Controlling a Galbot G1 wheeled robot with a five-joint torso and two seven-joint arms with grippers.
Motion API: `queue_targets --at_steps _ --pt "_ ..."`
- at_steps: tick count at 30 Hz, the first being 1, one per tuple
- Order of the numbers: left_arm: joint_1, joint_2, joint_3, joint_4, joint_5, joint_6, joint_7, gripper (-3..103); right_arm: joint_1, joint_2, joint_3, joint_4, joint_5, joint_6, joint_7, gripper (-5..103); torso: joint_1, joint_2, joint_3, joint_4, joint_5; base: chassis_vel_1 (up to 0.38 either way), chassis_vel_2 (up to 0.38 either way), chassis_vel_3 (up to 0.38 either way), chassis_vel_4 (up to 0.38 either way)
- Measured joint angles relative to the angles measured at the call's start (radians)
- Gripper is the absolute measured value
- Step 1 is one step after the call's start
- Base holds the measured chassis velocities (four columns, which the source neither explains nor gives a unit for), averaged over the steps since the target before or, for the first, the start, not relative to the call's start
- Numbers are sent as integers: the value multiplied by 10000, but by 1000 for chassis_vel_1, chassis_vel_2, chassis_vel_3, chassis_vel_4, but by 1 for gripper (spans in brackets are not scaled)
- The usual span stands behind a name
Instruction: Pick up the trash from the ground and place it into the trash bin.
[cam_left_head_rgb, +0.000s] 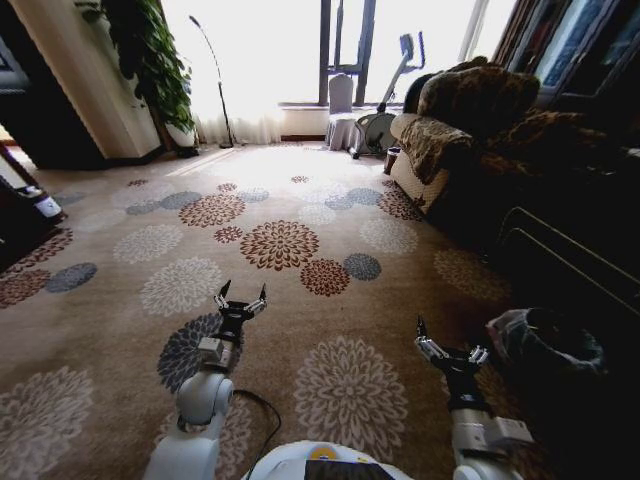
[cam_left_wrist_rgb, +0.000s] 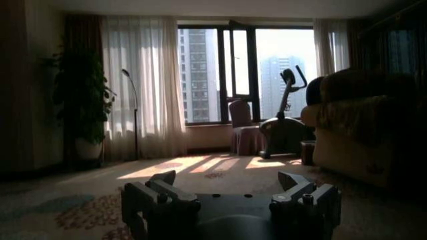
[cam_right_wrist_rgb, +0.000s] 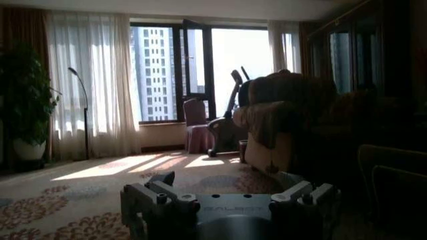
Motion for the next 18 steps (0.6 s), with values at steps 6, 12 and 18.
queue_targets --at_steps 6,12,18 --pt "0 0 0 0 0 0 0 100 0 0 0 0 0 0 0 100 0 -8 -4 1 0 0 0 0 0" --pt "0 0 -1 0 0 0 0 100 0 0 0 0 0 0 0 100 0 -10 -5 2 1 15 19 26 13" --pt "0 0 0 0 0 0 0 100 0 0 0 0 0 0 0 100 0 -10 -5 0 0 0 0 0 0"
